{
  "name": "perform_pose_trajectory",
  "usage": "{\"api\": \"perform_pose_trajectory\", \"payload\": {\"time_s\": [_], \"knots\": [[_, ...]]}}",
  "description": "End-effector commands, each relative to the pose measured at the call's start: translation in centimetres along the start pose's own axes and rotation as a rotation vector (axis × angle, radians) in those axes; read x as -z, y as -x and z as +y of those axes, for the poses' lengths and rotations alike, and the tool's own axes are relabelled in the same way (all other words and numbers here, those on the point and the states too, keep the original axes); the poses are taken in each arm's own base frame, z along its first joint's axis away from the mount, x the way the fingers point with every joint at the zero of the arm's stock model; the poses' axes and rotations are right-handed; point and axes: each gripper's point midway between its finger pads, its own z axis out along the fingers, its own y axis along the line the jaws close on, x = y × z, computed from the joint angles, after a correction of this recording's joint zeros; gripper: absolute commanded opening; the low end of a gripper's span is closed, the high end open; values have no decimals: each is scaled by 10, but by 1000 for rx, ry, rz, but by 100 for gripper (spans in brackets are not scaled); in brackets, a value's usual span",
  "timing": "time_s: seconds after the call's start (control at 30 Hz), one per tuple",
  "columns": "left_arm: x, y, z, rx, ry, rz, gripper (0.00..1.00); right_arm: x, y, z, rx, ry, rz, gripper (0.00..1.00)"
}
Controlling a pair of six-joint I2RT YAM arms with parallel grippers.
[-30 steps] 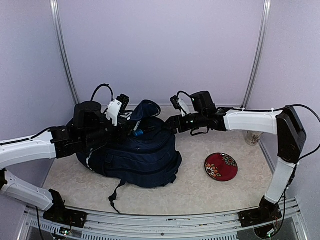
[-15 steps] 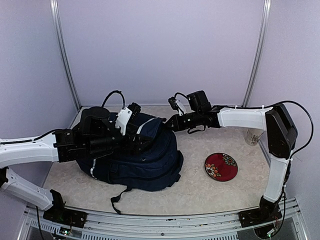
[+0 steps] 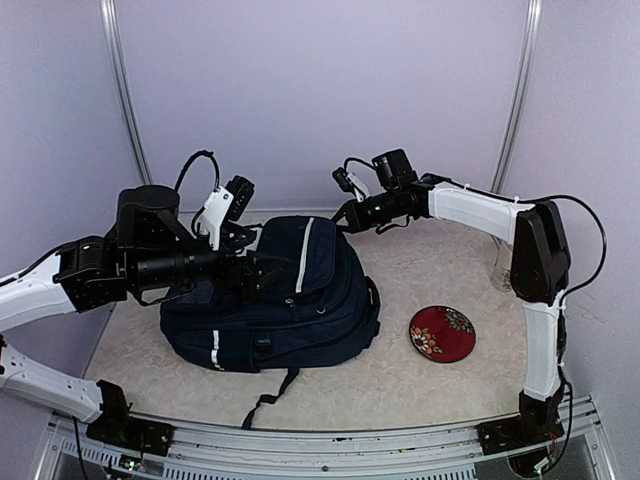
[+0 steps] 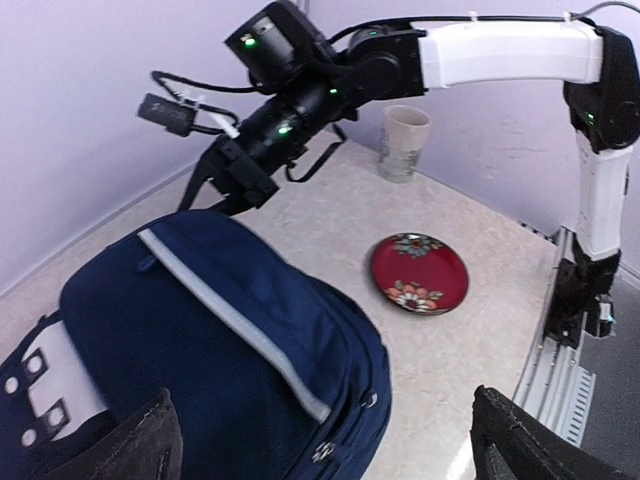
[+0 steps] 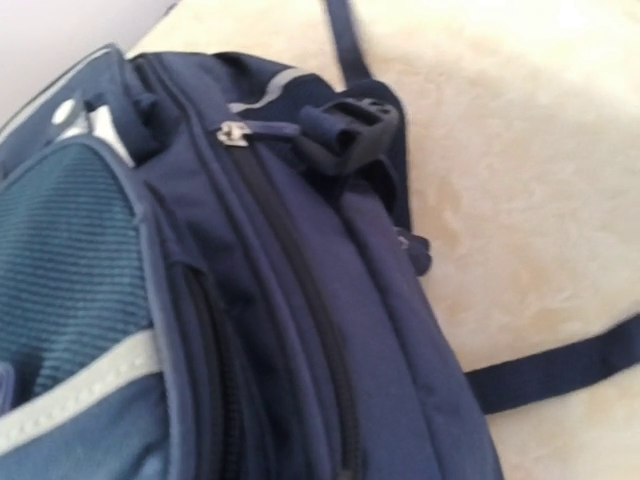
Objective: Pack the student bag
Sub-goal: Set the student bag in the upper front pocket, then hold the upper front pocket of the student bag.
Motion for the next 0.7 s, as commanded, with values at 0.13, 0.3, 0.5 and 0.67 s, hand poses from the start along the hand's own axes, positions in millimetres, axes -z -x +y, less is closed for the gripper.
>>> {"api": "perform_pose_trajectory", "payload": {"time_s": [0.13, 0.3, 0.5, 0.67], "knots": [[-9, -79, 25, 48, 136, 187, 94, 24, 54, -26, 89, -114, -90, 21], [-8, -95, 50, -24, 292, 221, 94, 62, 56, -31, 77, -270, -113, 39], [-20, -112, 61, -179, 352, 308, 91, 114, 36, -1, 49, -361, -173, 42], [-31, -130, 62, -231, 342, 350, 95, 115, -18, 100, 137, -236, -161, 42]]}}
